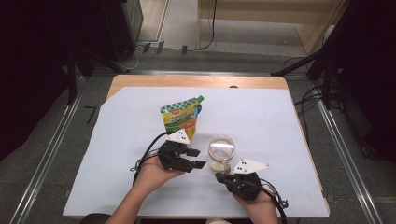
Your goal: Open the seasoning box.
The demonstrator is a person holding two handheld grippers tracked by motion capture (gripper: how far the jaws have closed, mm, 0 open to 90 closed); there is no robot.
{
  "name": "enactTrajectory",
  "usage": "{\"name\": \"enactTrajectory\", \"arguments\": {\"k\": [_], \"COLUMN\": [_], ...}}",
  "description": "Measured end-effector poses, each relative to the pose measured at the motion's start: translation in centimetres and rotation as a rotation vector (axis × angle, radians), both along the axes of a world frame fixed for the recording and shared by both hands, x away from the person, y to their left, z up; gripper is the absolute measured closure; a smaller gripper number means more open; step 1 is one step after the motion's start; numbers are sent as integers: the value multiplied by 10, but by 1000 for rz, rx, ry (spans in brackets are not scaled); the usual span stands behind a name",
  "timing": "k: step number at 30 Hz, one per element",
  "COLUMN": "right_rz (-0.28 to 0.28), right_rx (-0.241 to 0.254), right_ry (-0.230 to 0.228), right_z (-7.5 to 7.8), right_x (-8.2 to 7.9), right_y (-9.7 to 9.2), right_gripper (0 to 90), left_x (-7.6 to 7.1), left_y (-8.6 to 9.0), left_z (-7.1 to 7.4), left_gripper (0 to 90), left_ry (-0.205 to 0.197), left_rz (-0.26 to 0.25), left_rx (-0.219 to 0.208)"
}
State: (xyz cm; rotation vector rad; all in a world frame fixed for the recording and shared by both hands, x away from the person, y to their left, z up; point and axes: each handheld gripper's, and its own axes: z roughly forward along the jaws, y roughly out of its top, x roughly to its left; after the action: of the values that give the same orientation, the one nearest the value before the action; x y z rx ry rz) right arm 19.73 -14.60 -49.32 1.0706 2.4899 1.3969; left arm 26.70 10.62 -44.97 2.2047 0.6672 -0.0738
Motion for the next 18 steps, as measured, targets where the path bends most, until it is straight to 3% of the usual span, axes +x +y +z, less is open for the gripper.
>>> {"name": "enactTrajectory", "arguments": {"k": [4, 18], "right_rz": [-11, -41], "right_rx": [14, -12], "right_ry": [10, -11], "right_z": [-1, 0], "right_x": [2, 7], "right_y": [-7, -25], "right_gripper": [900, 900], "left_x": [0, 0], "left_y": [-1, 0], "left_z": [0, 0], "left_gripper": [490, 486], "left_ry": [0, -6], "left_rz": [2, -2], "left_rx": [-1, -2]}}
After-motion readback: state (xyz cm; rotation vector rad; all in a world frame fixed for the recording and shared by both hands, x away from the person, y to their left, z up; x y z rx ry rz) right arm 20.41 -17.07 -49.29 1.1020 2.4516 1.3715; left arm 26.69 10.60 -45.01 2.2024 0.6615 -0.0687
